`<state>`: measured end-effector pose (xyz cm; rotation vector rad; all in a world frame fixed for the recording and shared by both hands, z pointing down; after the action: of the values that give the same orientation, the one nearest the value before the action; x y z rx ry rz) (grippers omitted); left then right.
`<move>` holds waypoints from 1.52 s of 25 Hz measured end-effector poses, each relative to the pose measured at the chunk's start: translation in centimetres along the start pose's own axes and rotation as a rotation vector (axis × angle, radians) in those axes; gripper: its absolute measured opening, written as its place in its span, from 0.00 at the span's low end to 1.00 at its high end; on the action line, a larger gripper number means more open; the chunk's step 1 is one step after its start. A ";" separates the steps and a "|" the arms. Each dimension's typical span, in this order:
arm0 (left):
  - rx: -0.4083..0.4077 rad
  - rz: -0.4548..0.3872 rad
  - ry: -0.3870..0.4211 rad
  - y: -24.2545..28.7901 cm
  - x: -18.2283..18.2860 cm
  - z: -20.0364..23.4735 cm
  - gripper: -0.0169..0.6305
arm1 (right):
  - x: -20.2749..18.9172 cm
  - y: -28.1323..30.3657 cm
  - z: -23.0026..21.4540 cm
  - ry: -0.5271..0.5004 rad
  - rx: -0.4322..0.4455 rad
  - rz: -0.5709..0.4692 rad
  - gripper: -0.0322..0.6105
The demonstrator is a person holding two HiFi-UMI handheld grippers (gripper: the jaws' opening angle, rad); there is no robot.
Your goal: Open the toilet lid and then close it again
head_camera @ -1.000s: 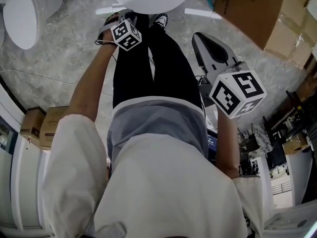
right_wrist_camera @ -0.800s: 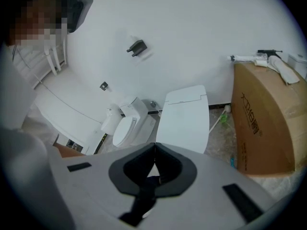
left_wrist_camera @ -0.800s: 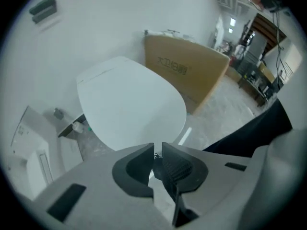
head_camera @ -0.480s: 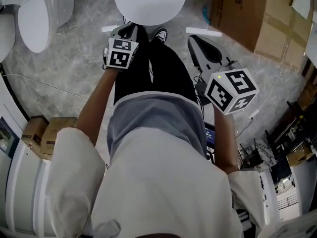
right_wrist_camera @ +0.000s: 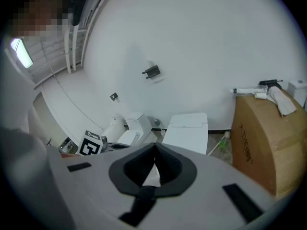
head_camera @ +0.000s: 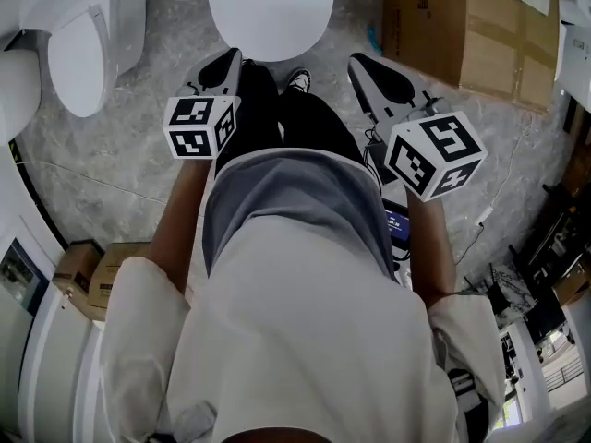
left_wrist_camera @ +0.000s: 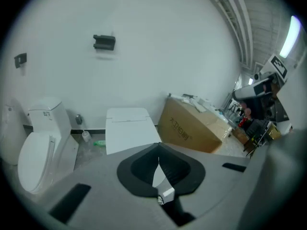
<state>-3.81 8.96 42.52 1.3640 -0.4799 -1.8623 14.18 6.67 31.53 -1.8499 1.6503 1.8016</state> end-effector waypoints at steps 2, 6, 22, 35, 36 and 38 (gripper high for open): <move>-0.015 -0.050 -0.014 -1.9 1.7 -1.2 0.04 | 0.6 -1.0 0.5 -0.031 -0.002 -0.016 0.07; -0.058 -0.155 -0.015 -5.8 5.3 -3.9 0.04 | 1.8 -3.0 1.5 -0.080 -0.005 -0.055 0.07; -0.072 -0.441 -0.022 -15.8 10.6 -8.1 0.04 | 5.4 -8.7 4.1 -0.142 -0.080 -0.239 0.07; -0.028 -0.515 -0.006 -17.7 13.6 -9.6 0.04 | 7.6 -10.0 4.6 -0.201 -0.118 -0.255 0.06; -0.034 -0.516 -0.007 -17.7 13.6 -9.9 0.04 | 7.7 -10.1 4.5 -0.202 -0.115 -0.255 0.06; -0.041 -0.512 -0.010 -17.6 13.5 -10.3 0.04 | 7.7 -10.2 4.4 -0.203 -0.103 -0.256 0.06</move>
<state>-2.40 11.32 18.21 1.5518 -0.0936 -2.2685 16.26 9.33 18.42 -1.7529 1.2142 1.9175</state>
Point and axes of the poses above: the fingertips, and each gripper's own axes: y forward along the fingers, z to its left, x out of its top, the point moved 1 cm from there along -y, backward along the fingers, and after that the axes turned 10 degrees about -y, right-handed, at the moved point
